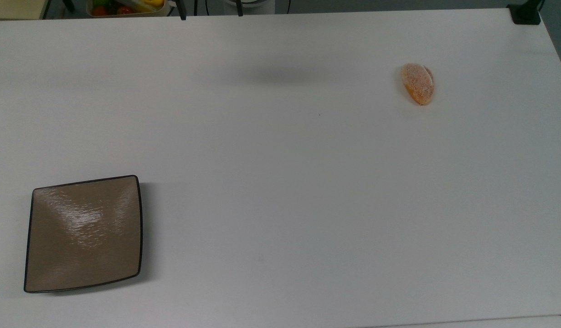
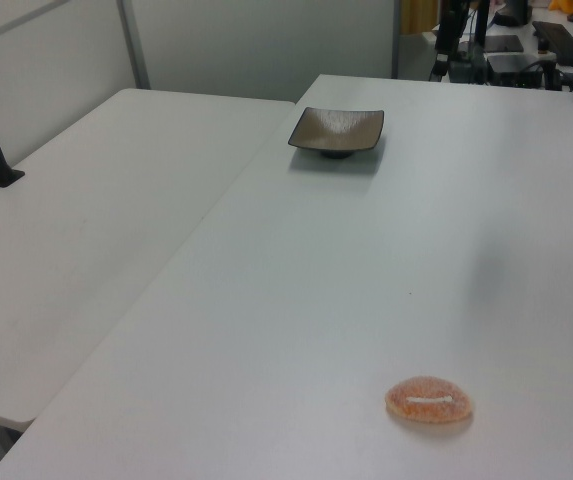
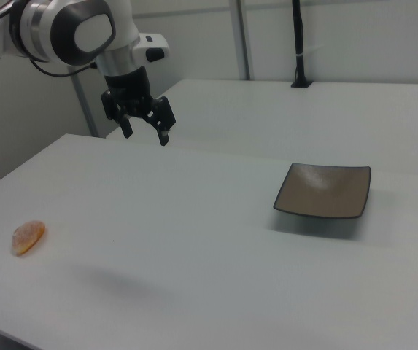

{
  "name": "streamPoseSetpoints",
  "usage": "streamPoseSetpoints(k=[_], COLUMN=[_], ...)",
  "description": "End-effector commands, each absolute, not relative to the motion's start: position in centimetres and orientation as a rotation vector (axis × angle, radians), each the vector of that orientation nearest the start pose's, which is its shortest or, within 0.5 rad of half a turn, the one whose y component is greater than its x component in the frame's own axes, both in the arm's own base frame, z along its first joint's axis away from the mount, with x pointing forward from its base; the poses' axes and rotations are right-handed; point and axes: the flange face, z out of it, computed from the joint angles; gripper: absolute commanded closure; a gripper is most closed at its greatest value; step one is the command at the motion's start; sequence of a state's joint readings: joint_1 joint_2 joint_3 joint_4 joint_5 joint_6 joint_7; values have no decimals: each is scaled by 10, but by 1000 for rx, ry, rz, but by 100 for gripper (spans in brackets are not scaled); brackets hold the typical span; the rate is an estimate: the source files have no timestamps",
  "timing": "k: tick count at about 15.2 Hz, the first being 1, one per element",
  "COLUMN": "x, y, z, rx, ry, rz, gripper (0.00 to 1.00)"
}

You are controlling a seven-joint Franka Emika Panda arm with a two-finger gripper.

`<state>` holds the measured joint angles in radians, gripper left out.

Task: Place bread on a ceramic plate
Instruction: 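Move the gripper from its start pose toward the orange bread roll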

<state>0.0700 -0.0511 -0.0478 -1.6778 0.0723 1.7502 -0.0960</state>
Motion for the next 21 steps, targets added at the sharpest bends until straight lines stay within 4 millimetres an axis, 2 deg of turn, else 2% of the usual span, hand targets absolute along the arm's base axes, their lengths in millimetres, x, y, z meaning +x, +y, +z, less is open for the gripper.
streamPoseSetpoints(k=[1,16,19,21], x=[562,557,553,549], y=[25,27,41,69], z=[609,608,604,601], rx=[-3074,-3085,-3062,-3055], ry=[-201,-213,-241,-316], rz=[-160,-109,-45,-14], gripper=[0,0,0,0])
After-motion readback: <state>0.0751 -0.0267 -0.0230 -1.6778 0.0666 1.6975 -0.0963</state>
